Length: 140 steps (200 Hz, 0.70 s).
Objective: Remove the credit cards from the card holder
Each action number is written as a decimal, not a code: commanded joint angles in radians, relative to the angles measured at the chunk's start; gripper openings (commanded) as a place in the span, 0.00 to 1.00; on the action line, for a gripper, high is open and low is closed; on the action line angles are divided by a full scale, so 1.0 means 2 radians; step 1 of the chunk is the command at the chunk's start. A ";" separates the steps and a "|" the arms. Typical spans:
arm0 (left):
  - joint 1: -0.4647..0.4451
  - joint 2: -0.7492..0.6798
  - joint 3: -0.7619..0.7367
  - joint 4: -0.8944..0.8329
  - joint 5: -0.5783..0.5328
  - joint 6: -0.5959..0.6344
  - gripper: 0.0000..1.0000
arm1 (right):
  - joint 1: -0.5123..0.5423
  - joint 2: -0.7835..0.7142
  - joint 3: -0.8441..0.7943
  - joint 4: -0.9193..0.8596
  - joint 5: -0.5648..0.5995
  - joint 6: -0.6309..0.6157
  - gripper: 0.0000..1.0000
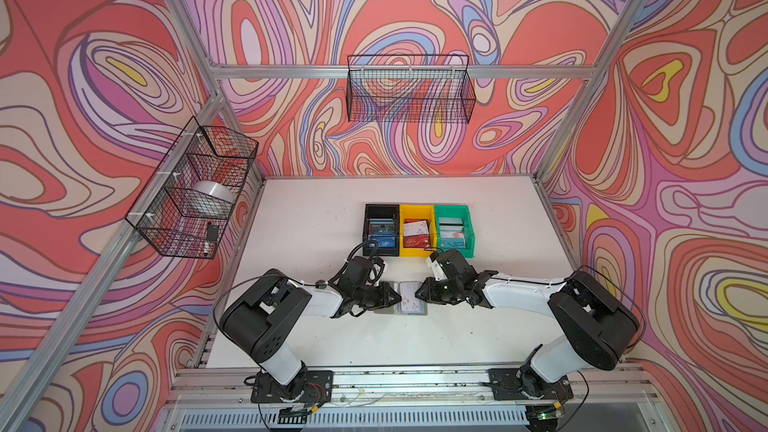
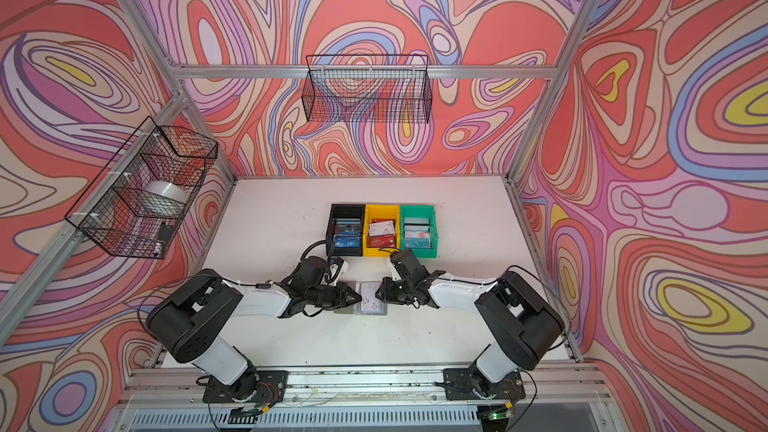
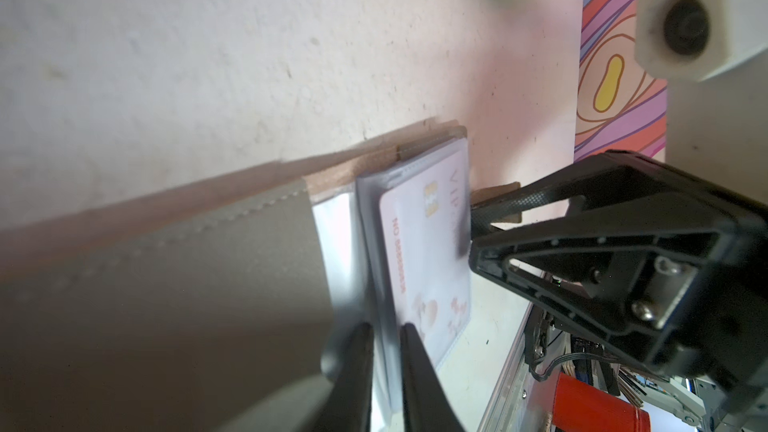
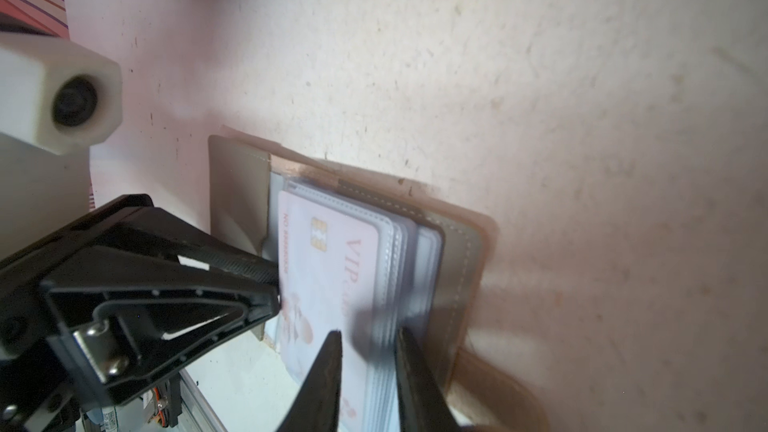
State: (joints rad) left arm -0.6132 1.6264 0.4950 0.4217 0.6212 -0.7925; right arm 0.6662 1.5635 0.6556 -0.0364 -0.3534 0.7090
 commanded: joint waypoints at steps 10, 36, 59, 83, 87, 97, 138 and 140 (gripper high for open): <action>0.004 -0.003 -0.007 0.011 0.002 -0.005 0.27 | -0.001 0.013 -0.010 -0.002 0.001 0.002 0.26; 0.004 0.002 -0.017 0.047 0.007 -0.018 0.31 | -0.001 0.013 -0.011 -0.001 0.000 0.003 0.26; 0.004 0.010 -0.016 0.051 0.006 -0.019 0.31 | -0.001 0.013 -0.011 -0.001 0.001 0.002 0.26; 0.004 0.018 -0.014 0.060 0.007 -0.022 0.31 | -0.001 0.014 -0.013 0.002 0.000 0.003 0.26; 0.004 0.019 -0.014 0.062 0.007 -0.022 0.31 | -0.001 0.015 -0.013 0.002 0.000 0.003 0.26; 0.004 0.021 -0.013 0.067 0.008 -0.025 0.31 | -0.001 0.016 -0.013 0.002 0.000 0.003 0.26; 0.004 0.030 -0.010 0.074 0.011 -0.027 0.30 | -0.001 0.018 -0.011 0.002 0.000 0.003 0.26; 0.004 0.030 -0.010 0.074 0.010 -0.027 0.30 | -0.001 0.018 -0.011 0.003 0.000 0.004 0.26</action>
State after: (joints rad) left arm -0.6132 1.6596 0.4751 0.5476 0.6430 -0.8326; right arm 0.6662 1.5726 0.6533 -0.0120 -0.3611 0.7128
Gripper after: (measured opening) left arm 0.309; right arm 0.261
